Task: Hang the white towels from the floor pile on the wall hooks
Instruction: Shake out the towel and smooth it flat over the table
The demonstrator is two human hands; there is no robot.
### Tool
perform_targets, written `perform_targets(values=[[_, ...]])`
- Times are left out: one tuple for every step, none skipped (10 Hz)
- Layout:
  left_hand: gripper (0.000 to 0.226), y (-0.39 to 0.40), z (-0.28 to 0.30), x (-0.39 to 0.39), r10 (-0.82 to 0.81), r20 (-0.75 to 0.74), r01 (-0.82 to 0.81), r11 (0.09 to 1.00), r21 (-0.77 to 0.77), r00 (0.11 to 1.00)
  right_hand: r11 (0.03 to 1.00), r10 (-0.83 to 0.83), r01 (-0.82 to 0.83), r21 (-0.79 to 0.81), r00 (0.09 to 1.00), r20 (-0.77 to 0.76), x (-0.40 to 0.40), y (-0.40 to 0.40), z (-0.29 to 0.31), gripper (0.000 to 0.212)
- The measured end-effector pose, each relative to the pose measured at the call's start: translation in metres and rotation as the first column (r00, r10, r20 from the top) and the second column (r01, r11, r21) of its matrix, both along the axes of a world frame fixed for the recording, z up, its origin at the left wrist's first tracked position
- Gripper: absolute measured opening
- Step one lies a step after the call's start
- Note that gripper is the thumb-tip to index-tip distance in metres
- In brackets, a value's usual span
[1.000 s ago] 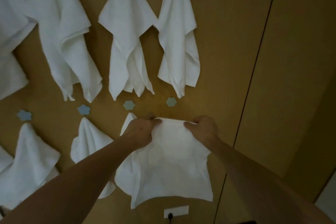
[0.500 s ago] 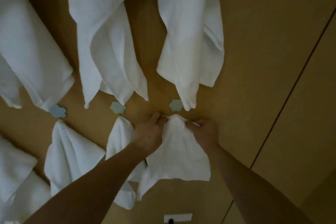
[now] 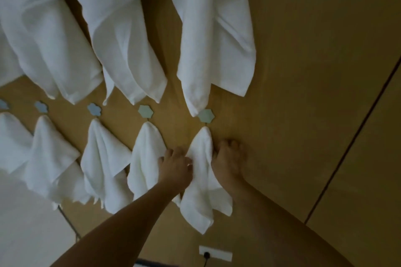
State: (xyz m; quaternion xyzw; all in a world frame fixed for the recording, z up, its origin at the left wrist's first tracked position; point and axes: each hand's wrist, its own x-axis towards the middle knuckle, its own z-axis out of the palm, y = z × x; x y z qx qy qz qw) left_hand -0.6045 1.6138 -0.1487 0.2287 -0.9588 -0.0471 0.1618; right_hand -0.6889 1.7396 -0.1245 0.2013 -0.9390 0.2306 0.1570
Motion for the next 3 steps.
perform_targets(values=[[0.030,0.005,-0.009,0.019,-0.076,0.210,0.023,0.970,0.241,0.975,0.981,0.165,-0.135,-0.142,0.959,0.229,0.007,0.013,-0.004,0.010],[0.033,0.008,-0.005,0.038,-0.041,0.169,-0.023,0.934,0.356,0.985,0.950,0.226,-0.137,-0.281,0.922,0.313,0.014,0.025,0.000,0.012],[0.033,0.012,0.013,0.056,0.002,0.095,-0.033,0.944,0.327,0.996,0.942,0.232,-0.170,-0.289,0.952,0.198,0.028,0.026,0.006,0.015]])
